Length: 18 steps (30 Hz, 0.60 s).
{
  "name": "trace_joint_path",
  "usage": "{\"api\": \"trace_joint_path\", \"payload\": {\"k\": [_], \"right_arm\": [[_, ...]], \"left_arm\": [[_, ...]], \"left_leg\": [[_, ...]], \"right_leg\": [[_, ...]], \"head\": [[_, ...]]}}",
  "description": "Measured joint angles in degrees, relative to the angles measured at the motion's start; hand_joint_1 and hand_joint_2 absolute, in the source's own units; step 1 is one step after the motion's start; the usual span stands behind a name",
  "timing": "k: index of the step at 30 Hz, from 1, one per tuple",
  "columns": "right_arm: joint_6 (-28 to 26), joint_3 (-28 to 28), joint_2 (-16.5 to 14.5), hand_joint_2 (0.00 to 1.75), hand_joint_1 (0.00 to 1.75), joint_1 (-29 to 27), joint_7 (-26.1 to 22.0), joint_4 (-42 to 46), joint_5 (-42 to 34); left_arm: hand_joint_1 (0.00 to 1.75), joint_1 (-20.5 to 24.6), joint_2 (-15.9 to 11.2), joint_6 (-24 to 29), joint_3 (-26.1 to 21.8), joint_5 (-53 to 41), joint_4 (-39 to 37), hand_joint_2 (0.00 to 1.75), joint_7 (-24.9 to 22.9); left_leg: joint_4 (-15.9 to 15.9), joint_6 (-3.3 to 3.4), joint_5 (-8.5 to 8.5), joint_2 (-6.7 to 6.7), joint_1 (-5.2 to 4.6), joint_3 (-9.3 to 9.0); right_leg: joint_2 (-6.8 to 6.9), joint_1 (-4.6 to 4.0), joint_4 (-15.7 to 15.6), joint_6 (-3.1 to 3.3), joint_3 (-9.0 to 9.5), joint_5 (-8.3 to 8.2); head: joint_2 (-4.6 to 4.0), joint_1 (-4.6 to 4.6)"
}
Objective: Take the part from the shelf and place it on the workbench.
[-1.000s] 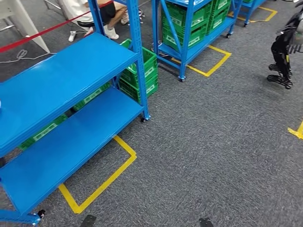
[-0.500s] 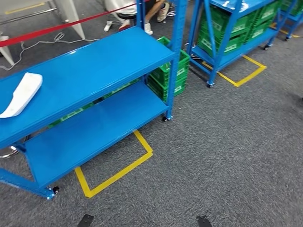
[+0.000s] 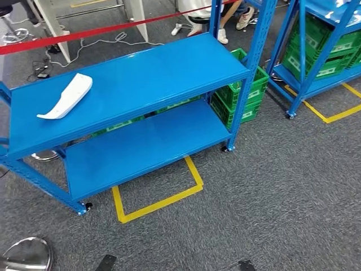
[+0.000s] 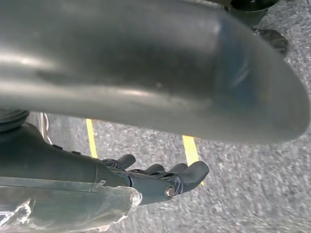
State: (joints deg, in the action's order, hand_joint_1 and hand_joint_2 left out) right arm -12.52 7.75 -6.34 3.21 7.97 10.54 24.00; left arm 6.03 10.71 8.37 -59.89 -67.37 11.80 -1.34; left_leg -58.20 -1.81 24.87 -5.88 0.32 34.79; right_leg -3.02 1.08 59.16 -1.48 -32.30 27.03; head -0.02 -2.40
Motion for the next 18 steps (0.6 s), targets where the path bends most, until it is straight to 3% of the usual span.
{"api": "trace_joint_path", "payload": {"k": [2,3,4,5,6,7,9,11,13,14,16,18], "right_arm": [[0.1,0.0,0.1,0.00,0.00,-0.1,0.0,0.0,0.1],[0.1,0.0,0.1,0.00,0.00,-0.2,-0.1,0.0,0.2],[0.1,0.0,0.1,0.00,0.00,-0.3,-0.1,0.0,0.3],[0.1,0.0,0.1,0.00,0.00,-0.3,0.0,0.0,0.3],[0.1,0.0,0.2,0.00,0.00,-0.3,0.0,0.0,0.4],[0.1,0.0,0.2,0.00,0.00,-0.2,0.0,0.0,0.4],[0.1,0.0,0.2,0.00,0.00,-0.1,0.0,0.0,0.5],[0.0,0.0,0.2,0.00,0.00,0.0,0.0,0.0,0.6],[0.0,0.0,0.2,0.00,0.00,0.1,0.0,0.0,0.7],[0.0,0.0,0.2,0.00,0.00,0.2,0.0,0.0,0.8],[-0.1,0.0,0.2,0.00,0.00,0.4,0.0,0.0,1.1],[-0.1,0.0,0.2,0.00,0.00,0.3,0.0,0.0,1.2]], "left_arm": [[0.00,0.2,0.1,0.1,0.0,0.0,0.0,0.00,-0.1],[0.00,0.3,0.2,0.1,0.0,0.0,0.0,0.00,-0.2],[0.00,0.4,0.2,0.1,0.0,0.0,0.0,0.00,-0.2],[0.00,0.3,0.3,0.1,0.0,0.0,0.0,0.00,-0.2],[0.00,0.2,0.3,0.1,0.0,0.0,0.0,0.00,-0.2],[0.00,0.1,0.3,0.1,0.0,0.0,0.0,0.00,-0.2],[0.00,0.2,0.3,0.1,0.0,0.0,0.0,0.00,-0.2],[0.00,0.4,0.4,0.1,0.0,0.0,0.0,0.00,-0.1],[0.00,0.4,0.4,0.1,0.0,0.0,0.0,0.00,-0.1],[0.00,0.3,0.3,0.1,0.0,0.0,0.0,0.00,-0.1],[0.00,0.1,0.4,0.1,0.0,0.0,0.0,0.00,-0.1],[0.00,0.2,0.4,0.0,0.0,0.0,0.0,0.00,0.0]], "left_leg": [[-5.6,-0.37,3.31,3.27,-0.20,2.72],[-9.6,-0.51,5.25,4.26,-0.20,4.67],[-13.0,-0.57,6.59,4.74,-0.19,6.34],[-14.9,-0.56,6.88,4.95,-0.18,7.17],[-14.7,-0.47,6.11,5.08,-0.19,6.93],[-12.2,-0.29,4.45,5.41,-0.25,5.52],[-4.5,0.28,1.17,7.97,-0.68,1.11],[0.4,0.86,0.17,10.12,-1.12,-1.40],[1.2,1.35,0.28,9.36,-1.20,-1.51],[1.4,1.60,0.17,8.71,-1.08,-1.56],[1.7,2.19,-0.13,7.41,-0.68,-1.75],[1.7,2.59,-0.27,5.99,-0.44,-1.76]], "right_leg": [[1.62,-0.13,-0.2,0.59,0.02,-0.08],[2.53,-0.25,-0.2,0.74,-0.02,-0.05],[3.47,-0.36,-0.2,0.81,-0.06,0.00],[4.38,-0.45,-0.2,0.87,-0.06,0.04],[5.20,-0.53,-0.2,0.88,-0.03,0.08],[5.96,-0.58,-0.2,0.87,0.06,0.13],[7.30,-0.83,-0.1,0.62,0.33,0.36],[8.55,-1.22,-0.1,0.13,0.57,0.67],[9.87,-1.41,-0.4,-0.39,0.94,0.85],[9.65,-1.35,-0.3,-0.70,1.07,1.04],[6.96,-1.16,2.3,-1.35,0.18,2.89],[3.97,-1.00,9.6,-1.75,-3.14,6.54]], "head": [[0.00,-0.49],[0.00,-0.67],[0.00,-0.69],[0.00,-0.69],[0.00,-0.69],[0.00,-0.69],[0.00,-0.73],[0.00,-0.72],[0.00,-0.66],[0.00,-0.60],[0.00,-0.33],[0.00,0.08]]}}
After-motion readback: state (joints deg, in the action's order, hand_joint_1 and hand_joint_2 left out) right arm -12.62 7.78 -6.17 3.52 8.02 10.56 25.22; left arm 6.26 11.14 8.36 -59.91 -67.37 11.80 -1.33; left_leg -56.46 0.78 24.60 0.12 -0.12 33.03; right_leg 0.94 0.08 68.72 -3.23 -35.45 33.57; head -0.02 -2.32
